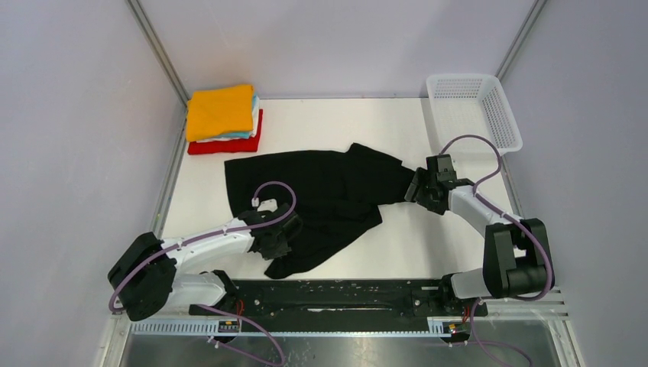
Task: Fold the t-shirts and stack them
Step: Flatten out the tshirt
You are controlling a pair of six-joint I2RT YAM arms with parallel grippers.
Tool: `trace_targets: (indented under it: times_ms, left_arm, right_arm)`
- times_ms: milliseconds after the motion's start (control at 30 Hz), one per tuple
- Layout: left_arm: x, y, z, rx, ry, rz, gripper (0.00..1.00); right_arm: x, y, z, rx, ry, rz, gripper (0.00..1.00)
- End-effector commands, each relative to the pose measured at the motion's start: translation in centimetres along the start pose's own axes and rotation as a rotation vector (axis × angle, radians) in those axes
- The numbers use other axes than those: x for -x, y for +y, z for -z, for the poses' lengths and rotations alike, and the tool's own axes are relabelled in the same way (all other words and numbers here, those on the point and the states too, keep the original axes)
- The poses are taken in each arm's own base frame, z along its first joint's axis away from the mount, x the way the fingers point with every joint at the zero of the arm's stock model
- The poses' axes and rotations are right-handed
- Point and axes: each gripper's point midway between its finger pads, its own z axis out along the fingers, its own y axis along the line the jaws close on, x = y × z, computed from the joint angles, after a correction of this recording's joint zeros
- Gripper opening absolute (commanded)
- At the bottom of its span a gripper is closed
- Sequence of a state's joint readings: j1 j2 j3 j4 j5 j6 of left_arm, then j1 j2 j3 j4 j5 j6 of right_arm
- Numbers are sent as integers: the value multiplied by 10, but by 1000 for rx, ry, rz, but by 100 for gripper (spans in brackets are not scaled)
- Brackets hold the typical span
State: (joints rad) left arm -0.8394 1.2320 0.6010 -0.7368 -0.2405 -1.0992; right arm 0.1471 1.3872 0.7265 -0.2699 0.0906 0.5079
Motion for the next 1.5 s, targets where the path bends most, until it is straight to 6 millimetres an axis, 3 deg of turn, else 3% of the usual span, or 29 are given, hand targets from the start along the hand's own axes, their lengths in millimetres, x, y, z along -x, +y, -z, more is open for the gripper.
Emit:
trace_targets:
  times_ms: [0,300,633,767,933,1000,1067,1233,1467]
  left_arm:
    - [30,-12,14,-65,-130,28,0]
    - [57,20,34,-75,-234,121,0]
    - [79,31,46,-64,-305,135,0]
    - [85,41,49,-39,-322,155,0]
    - [97,52,52,-28,-360,191,0]
    - [103,52,53,-39,-371,200,0]
    - [109,50,54,-55,-376,201,0]
    - [119,49,58,-65,-382,190,0]
    - [122,45,59,-98,-388,199,0]
  right_arm:
    - [15,6,-8,0,-7,-20,78]
    - [20,32,-32,61,92,0,70]
    - [29,35,-38,41,127,69,63]
    - [37,40,-28,77,150,206,66]
    - [62,41,-15,106,101,474,67]
    - [57,45,-16,169,145,595,67]
    - [39,45,-13,229,243,675,66]
    - [20,46,-25,271,327,777,65]
    - [22,51,-33,249,390,826,63]
